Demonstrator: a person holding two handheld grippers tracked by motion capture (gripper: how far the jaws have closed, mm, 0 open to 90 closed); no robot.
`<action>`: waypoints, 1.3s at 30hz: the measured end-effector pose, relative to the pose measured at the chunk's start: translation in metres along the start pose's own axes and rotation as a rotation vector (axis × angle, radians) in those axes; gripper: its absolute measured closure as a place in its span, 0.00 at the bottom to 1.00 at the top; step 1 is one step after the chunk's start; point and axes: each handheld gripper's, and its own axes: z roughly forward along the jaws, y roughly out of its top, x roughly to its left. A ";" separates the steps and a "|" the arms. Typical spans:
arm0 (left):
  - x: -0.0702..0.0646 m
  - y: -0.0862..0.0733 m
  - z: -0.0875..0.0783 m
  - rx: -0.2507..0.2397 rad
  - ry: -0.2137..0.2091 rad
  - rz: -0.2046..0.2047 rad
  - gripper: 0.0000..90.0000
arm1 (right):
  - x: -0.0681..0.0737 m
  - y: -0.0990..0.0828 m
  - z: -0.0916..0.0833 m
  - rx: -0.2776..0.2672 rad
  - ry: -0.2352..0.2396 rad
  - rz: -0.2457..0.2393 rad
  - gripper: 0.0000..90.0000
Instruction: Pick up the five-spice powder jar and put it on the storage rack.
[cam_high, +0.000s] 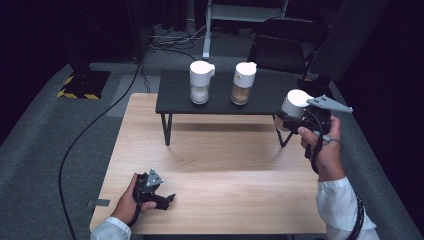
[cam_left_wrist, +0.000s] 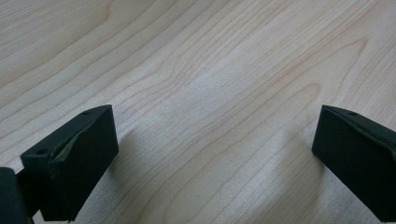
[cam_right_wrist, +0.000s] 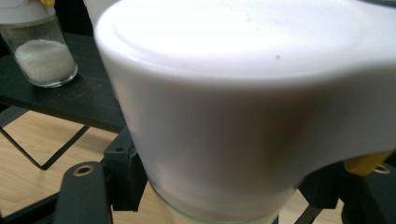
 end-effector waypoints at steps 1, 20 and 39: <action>0.000 0.000 0.000 0.000 0.000 0.000 0.00 | 0.000 0.001 0.001 0.000 -0.001 0.001 0.33; 0.000 0.000 0.000 -0.001 0.000 0.000 0.00 | 0.005 0.025 0.028 -0.029 -0.025 -0.005 0.33; 0.000 0.000 0.000 0.000 -0.001 0.000 0.00 | 0.007 0.044 0.062 -0.023 -0.044 -0.004 0.33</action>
